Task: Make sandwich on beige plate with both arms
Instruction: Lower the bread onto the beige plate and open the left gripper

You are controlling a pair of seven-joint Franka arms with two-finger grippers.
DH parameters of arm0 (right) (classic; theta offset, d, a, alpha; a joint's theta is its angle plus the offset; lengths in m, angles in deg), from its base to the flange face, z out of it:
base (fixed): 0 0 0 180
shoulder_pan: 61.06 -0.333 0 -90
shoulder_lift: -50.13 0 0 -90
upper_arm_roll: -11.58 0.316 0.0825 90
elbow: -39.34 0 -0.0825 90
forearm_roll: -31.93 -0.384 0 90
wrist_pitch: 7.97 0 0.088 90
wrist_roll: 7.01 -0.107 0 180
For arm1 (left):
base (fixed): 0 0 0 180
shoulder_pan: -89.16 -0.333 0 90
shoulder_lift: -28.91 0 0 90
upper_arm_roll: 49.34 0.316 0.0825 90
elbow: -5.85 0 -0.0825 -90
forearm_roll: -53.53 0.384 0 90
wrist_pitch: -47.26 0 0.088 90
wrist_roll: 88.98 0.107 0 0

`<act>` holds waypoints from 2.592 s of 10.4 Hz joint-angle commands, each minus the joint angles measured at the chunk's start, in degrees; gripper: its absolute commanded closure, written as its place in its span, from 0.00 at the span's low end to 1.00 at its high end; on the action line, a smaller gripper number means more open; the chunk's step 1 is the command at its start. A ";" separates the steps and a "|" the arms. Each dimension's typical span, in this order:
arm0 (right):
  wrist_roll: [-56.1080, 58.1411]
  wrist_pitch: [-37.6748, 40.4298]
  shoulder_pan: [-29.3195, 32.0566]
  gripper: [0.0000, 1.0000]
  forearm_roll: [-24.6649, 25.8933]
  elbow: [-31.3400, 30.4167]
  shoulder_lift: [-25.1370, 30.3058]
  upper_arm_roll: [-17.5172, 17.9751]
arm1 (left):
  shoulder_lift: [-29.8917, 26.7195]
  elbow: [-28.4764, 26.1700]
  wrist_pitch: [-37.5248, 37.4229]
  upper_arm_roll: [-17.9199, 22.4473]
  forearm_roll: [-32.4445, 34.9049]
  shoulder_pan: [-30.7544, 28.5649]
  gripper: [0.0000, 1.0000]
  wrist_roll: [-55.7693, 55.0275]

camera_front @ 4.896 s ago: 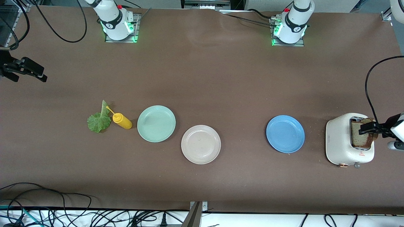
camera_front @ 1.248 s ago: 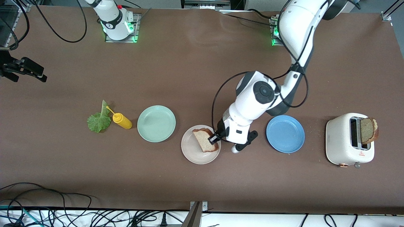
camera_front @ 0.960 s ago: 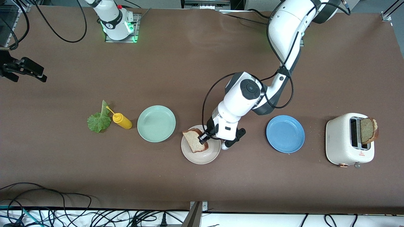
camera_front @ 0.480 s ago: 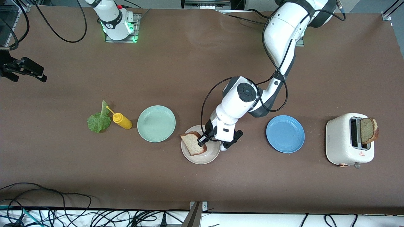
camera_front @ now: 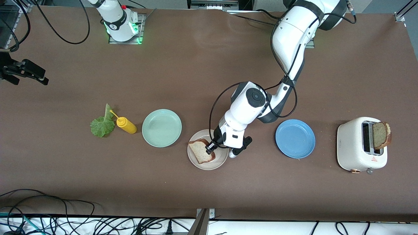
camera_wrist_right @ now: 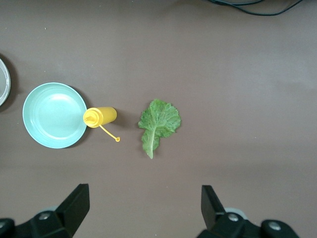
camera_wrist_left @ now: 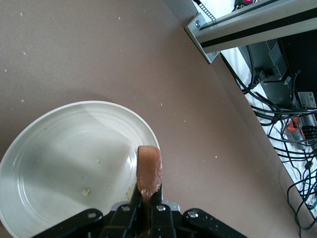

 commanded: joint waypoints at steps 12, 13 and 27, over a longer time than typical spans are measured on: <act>0.06 0.26 0.46 0.00 -0.92 0.84 -0.14 0.20 | 0.34 -0.23 0.68 1.21 0.81 1.25 0.31 -0.20; 0.06 0.26 0.46 0.00 -0.92 0.84 -0.14 0.20 | -0.01 -1.37 0.68 1.47 1.07 1.08 0.29 -0.11; 0.06 0.26 0.46 0.00 -0.92 0.84 -0.14 0.20 | -5.80 -4.89 -18.81 1.21 9.51 -4.10 0.13 7.17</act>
